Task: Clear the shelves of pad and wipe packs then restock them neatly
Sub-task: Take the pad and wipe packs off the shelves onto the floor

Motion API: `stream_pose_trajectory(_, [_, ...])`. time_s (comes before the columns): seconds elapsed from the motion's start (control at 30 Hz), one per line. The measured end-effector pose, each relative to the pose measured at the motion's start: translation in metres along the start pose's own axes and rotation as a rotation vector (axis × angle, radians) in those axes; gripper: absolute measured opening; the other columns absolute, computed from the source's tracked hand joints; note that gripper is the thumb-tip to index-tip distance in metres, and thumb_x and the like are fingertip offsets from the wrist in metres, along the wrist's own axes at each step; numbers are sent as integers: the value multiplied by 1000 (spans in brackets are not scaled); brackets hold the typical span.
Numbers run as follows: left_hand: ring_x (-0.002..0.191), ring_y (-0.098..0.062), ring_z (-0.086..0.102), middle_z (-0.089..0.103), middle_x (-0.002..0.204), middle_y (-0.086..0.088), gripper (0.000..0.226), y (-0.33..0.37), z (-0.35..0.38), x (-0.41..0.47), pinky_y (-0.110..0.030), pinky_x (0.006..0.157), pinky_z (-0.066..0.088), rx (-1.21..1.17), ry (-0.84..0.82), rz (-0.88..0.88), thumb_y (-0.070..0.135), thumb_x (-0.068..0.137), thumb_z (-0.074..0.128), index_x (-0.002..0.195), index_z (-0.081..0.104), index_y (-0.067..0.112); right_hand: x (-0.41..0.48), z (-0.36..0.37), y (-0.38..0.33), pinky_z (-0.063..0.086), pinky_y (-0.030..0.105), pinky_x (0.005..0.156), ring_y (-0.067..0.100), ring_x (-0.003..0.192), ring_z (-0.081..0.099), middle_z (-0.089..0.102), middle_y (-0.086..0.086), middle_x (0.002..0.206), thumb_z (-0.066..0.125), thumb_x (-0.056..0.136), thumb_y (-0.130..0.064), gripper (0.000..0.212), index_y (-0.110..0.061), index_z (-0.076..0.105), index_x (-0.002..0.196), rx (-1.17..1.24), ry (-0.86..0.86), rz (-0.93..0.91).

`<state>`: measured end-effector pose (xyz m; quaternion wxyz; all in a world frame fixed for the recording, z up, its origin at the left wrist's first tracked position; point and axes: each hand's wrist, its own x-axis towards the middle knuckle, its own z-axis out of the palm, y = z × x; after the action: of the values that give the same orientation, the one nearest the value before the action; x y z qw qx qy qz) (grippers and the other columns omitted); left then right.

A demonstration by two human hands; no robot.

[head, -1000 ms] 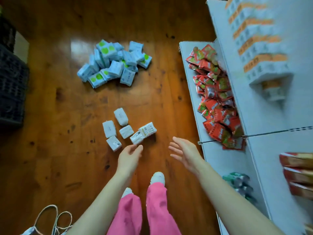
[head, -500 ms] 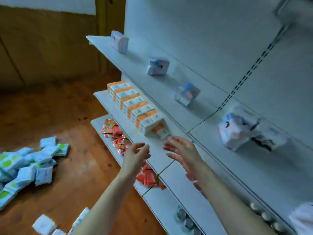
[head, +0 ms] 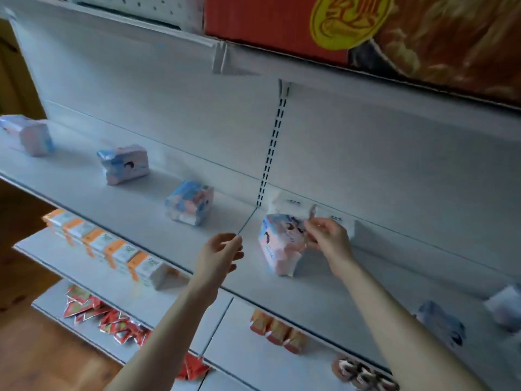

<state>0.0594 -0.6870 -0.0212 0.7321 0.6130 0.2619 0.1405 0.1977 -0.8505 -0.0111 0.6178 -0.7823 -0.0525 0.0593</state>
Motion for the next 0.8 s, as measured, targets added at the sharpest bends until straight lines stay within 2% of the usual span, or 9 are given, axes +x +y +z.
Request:
stream_pose_trajectory(0.07, [79, -14, 62, 63, 85, -2, 9, 8, 10, 15, -31, 75, 46, 46, -57, 16, 19, 95, 53, 87, 56, 22, 7, -10, 10, 49, 23, 62, 19, 76, 57, 61, 8, 80, 63, 86, -11, 4, -8, 62, 89, -28, 70, 9])
stream_pose_trajectory(0.17, [78, -13, 63, 64, 85, -3, 5, 19, 23, 39, -31, 74, 47, 106, -125, 52, 18, 94, 54, 89, 57, 19, 16, -18, 17, 45, 12, 58, 18, 82, 57, 62, 9, 89, 65, 86, -9, 18, 0, 63, 102, -99, 193, -21])
stream_pose_trajectory(0.27, [76, -12, 63, 66, 86, -5, 2, 29, 33, 60, -28, 68, 47, 180, -185, 102, 16, 92, 56, 93, 58, 15, 27, -27, 20, 43, 23, 78, 22, 100, 60, 64, 12, 105, 66, 85, -13, 28, 1, 62, 109, -292, 281, -48])
stream_pose_trajectory(0.37, [75, -11, 62, 65, 84, -4, 7, 34, 44, 71, -26, 66, 46, 199, -265, 107, 15, 93, 55, 86, 58, 18, 46, -38, 26, 35, 28, 95, 29, 118, 51, 57, 17, 124, 68, 83, -16, 44, 2, 56, 121, -624, 269, -96])
stream_pose_trajectory(0.47, [75, -13, 64, 66, 84, -5, 10, 32, 52, 75, -27, 65, 46, 205, -348, 86, 15, 93, 55, 85, 58, 19, 68, -44, 28, 31, 31, 100, 31, 126, 44, 48, 19, 132, 72, 79, -24, 63, 2, 46, 130, -904, 150, -126])
stream_pose_trajectory(0.57, [75, -13, 65, 67, 80, -2, 7, 29, 58, 80, -27, 65, 46, 220, -399, 81, 14, 92, 55, 87, 60, 17, 81, -43, 35, 32, 37, 104, 27, 134, 34, 36, 12, 144, 72, 77, -35, 79, -8, 33, 140, -1100, 59, -24])
stream_pose_trajectory(0.63, [77, -14, 66, 68, 80, -1, 6, 29, 60, 84, -30, 68, 48, 230, -414, 89, 15, 92, 56, 89, 61, 17, 81, -40, 40, 32, 42, 104, 27, 133, 33, 34, 9, 145, 71, 75, -42, 86, -14, 26, 143, -1237, 57, 30])
stream_pose_trajectory(0.73, [77, -16, 66, 69, 80, -2, 5, 29, 64, 90, -30, 68, 48, 219, -430, 75, 16, 92, 57, 91, 62, 16, 75, -38, 37, 31, 39, 102, 28, 125, 37, 43, 10, 133, 70, 71, -49, 77, -18, 39, 134, -1395, 132, 27])
stream_pose_trajectory(0.8, [78, -19, 65, 68, 81, -5, 4, 28, 70, 90, -29, 69, 48, 211, -446, 58, 16, 91, 58, 89, 62, 17, 70, -39, 36, 25, 44, 106, 28, 125, 36, 43, 8, 130, 70, 70, -51, 68, -20, 47, 125, -1400, 146, 54])
